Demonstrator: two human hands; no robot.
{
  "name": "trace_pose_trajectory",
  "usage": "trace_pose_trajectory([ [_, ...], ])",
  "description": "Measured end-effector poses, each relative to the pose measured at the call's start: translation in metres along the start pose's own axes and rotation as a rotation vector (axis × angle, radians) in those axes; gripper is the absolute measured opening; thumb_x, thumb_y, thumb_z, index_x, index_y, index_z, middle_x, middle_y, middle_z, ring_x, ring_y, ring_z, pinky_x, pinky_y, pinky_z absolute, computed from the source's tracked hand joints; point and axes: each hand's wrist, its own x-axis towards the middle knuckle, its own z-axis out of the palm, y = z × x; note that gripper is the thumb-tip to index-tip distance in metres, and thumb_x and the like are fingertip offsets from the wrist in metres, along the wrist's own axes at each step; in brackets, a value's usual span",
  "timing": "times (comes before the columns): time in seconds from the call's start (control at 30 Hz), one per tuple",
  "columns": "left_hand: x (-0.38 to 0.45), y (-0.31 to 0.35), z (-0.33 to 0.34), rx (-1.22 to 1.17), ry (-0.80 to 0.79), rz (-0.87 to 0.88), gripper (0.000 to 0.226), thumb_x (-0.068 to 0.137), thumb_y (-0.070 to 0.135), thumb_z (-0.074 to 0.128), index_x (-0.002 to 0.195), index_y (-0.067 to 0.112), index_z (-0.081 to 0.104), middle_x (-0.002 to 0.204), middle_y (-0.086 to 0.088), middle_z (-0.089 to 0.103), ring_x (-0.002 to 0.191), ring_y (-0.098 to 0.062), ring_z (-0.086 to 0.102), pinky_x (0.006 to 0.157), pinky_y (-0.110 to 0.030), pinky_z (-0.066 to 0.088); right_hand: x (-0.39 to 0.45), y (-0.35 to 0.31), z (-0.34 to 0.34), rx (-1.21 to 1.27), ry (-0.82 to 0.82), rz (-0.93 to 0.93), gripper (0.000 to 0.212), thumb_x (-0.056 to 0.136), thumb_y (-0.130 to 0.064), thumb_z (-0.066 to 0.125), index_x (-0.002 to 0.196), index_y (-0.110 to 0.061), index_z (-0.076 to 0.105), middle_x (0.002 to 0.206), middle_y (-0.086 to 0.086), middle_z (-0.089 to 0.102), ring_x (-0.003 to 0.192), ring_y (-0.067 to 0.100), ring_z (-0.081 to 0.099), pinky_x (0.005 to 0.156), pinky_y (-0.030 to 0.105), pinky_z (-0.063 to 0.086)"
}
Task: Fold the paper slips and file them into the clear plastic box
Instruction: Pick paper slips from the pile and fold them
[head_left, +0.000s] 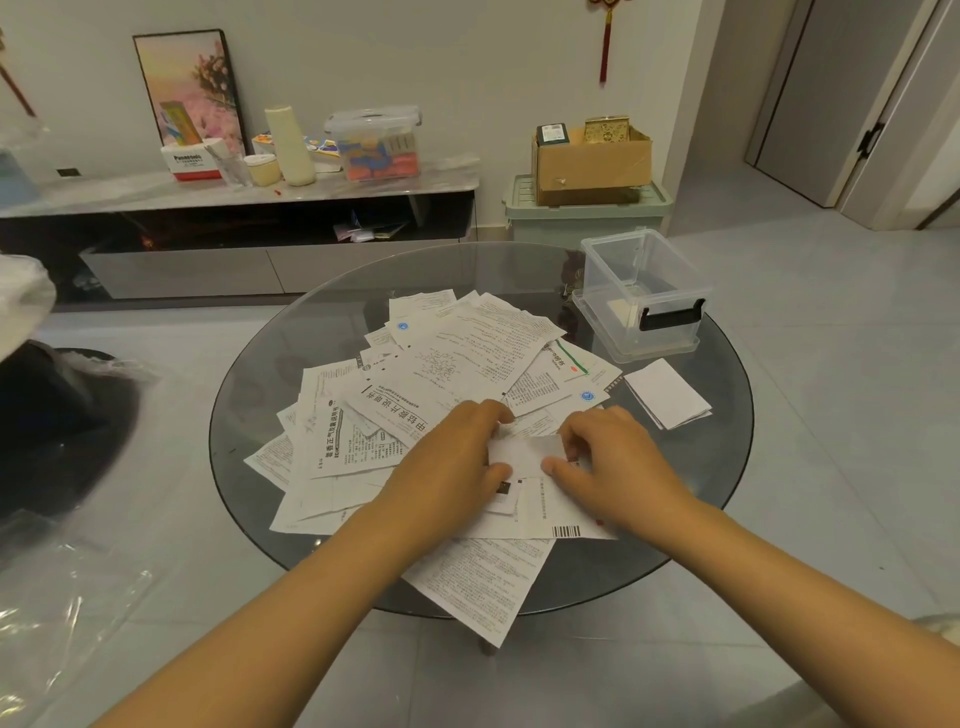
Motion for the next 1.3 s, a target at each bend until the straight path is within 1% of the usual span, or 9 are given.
trace_pose_trajectory([
  [0.13,0.003,-0.002,0.001,0.04,0.044,0.059,0.033,0.088,0.021,0.062,0.119,0.027,0.053,0.118,0.011,0.042,0.11,-0.006,0.04,0.091,-0.023,0.039,0.001,-0.002,0.001,0.008,0.049,-0.02,0.032,0.084,-0.031,0.064,0.114,-0.031,0.053,0.103,-0.012,0.047,0.104,0.011,0.036,0.086,0.021,0.027],
  [0.3,0.004,-0.001,0.0,0.153,-0.006,0.128,0.021,0.09,0.032,0.059,0.107,0.025,0.068,0.111,0.011,0.059,0.107,-0.01,0.049,0.093,-0.027,0.038,-0.001,-0.003,0.0,-0.144,-0.042,-0.135,0.029,0.091,-0.041,0.052,0.118,-0.037,0.062,0.117,-0.016,0.055,0.112,0.012,0.033,0.078,0.021,0.011],
  [0.57,0.005,-0.002,-0.005,0.155,-0.06,0.059,0.007,0.087,0.022,0.061,0.083,0.021,0.067,0.099,0.008,0.063,0.092,-0.011,0.057,0.083,-0.026,0.046,0.002,0.002,-0.014,-0.224,-0.098,-0.002,0.025,0.09,-0.044,0.053,0.113,-0.042,0.063,0.124,-0.019,0.052,0.115,0.012,0.033,0.084,0.025,0.017],
  [0.73,0.005,-0.001,-0.003,0.023,-0.116,-0.044,0.032,0.088,0.019,0.061,0.118,0.025,0.052,0.114,0.007,0.047,0.106,-0.011,0.047,0.094,-0.03,0.043,0.001,-0.001,-0.008,-0.115,-0.089,0.028,0.031,0.091,-0.038,0.053,0.122,-0.039,0.055,0.13,-0.014,0.048,0.121,0.013,0.029,0.092,0.027,0.017],
  [0.83,0.008,0.0,-0.005,0.01,-0.127,-0.034,0.041,0.087,0.019,0.064,0.124,0.029,0.049,0.112,0.008,0.045,0.109,-0.011,0.043,0.096,-0.031,0.041,0.002,-0.005,-0.001,-0.141,-0.082,-0.01,0.04,0.092,-0.042,0.048,0.132,-0.036,0.045,0.127,-0.011,0.047,0.121,0.014,0.028,0.091,0.027,0.015],
  [1.03,0.013,0.009,-0.01,-0.195,-0.016,-0.07,0.031,0.081,0.01,0.067,0.101,0.033,0.058,0.089,0.011,0.05,0.075,-0.002,0.05,0.071,-0.014,0.043,0.008,-0.007,-0.009,0.02,-0.062,0.014,0.013,0.088,-0.038,0.057,0.096,-0.029,0.062,0.094,-0.01,0.052,0.104,0.011,0.037,0.084,0.025,0.021],
  [1.13,0.016,0.013,-0.01,-0.33,0.086,-0.12,0.032,0.08,0.01,0.068,0.097,0.035,0.059,0.094,0.013,0.053,0.074,0.0,0.053,0.062,-0.006,0.04,0.008,-0.005,-0.019,0.173,-0.058,0.076,0.007,0.087,-0.032,0.061,0.08,-0.031,0.059,0.083,-0.013,0.055,0.084,0.006,0.047,0.067,0.017,0.032],
  [1.2,0.02,0.017,-0.011,-0.451,0.134,-0.146,0.034,0.08,0.01,0.068,0.099,0.036,0.058,0.099,0.012,0.056,0.074,-0.002,0.056,0.064,-0.011,0.042,0.007,-0.002,-0.026,0.251,-0.05,0.123,0.007,0.087,-0.029,0.061,0.08,-0.028,0.062,0.077,-0.013,0.058,0.07,0.003,0.051,0.056,0.011,0.033],
  [1.3,0.024,0.022,-0.011,-0.616,0.124,-0.221,0.03,0.081,0.013,0.069,0.105,0.029,0.06,0.095,0.008,0.063,0.075,-0.008,0.062,0.069,-0.026,0.052,0.007,0.002,-0.032,0.364,-0.01,0.187,0.011,0.087,-0.028,0.062,0.086,-0.018,0.067,0.082,0.0,0.067,0.07,0.01,0.058,0.059,0.016,0.043],
])
